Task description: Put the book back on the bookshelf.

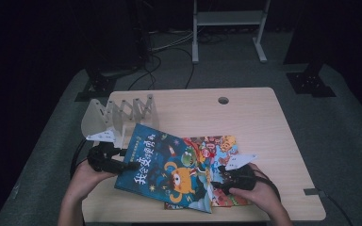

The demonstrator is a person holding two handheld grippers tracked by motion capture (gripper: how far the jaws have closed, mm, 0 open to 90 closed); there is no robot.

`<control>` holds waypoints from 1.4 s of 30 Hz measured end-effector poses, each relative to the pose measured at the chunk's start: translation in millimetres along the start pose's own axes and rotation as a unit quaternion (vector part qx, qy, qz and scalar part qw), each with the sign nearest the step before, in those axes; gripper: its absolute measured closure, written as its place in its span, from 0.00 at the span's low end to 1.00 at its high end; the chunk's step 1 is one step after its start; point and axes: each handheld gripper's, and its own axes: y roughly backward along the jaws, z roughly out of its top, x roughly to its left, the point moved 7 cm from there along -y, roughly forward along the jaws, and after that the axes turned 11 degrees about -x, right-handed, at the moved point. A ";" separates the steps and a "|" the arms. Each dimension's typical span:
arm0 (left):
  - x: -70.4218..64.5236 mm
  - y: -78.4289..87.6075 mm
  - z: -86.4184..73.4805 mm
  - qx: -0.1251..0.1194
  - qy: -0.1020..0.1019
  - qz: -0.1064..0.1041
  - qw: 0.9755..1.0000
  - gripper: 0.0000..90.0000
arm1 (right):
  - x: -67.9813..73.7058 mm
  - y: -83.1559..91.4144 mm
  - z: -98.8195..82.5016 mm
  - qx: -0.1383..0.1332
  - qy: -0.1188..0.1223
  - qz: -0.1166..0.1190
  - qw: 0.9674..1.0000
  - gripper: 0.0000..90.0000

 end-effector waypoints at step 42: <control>1.8 -25.3 128.5 0.069 -0.038 -0.037 0.996 0.73 | 17.0 -23.5 11.5 -0.016 0.015 -0.010 1.000 0.34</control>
